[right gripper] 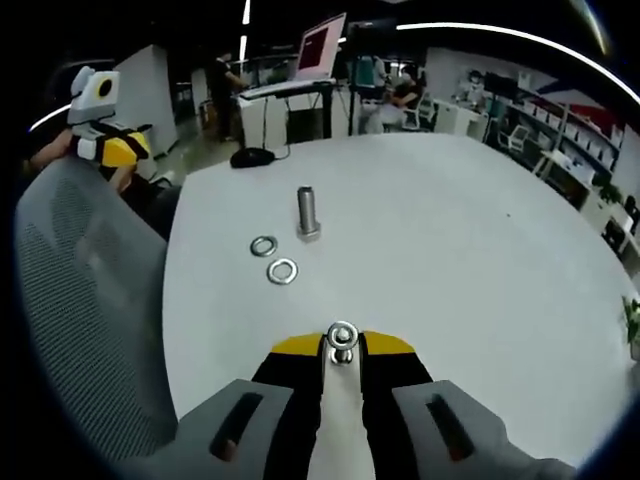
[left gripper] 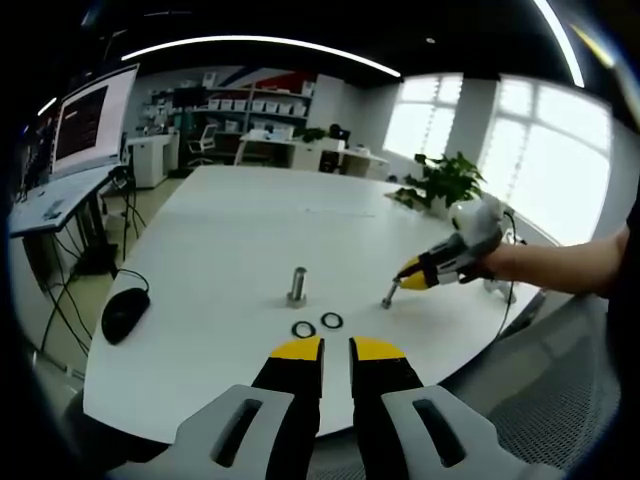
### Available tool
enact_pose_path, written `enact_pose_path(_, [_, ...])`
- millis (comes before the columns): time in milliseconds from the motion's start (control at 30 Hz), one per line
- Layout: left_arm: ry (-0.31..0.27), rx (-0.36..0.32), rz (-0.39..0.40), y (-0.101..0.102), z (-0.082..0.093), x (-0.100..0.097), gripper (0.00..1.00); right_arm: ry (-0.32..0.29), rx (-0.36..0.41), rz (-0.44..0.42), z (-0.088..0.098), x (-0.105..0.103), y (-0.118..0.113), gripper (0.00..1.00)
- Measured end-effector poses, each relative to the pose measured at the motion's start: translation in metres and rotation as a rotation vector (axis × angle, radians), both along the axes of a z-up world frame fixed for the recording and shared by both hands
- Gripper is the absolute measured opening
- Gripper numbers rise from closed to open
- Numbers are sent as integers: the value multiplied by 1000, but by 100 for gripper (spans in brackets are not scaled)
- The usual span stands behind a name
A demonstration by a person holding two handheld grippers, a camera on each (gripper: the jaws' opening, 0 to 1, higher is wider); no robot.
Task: Place the washer onto the threaded stud by aligning its center hole with the stud, sliding it down to the base, and recovering from edge contact or off-axis alignment until the washer reaches the visible bottom stop.
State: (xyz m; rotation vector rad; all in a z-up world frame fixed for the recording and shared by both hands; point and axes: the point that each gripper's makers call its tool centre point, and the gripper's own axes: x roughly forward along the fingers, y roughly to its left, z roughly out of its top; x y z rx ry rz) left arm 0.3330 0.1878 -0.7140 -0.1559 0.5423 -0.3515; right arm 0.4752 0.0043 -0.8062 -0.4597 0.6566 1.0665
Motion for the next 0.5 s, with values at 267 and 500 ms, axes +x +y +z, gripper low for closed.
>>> enact_pose_path(267, [0,0,0,0,0,0,7,8,10,13,-1,-4,3,17])
enact_pose_path(500, [-1,-2,2,0,0,0,7,11,19,-17,1,2,-3,18])
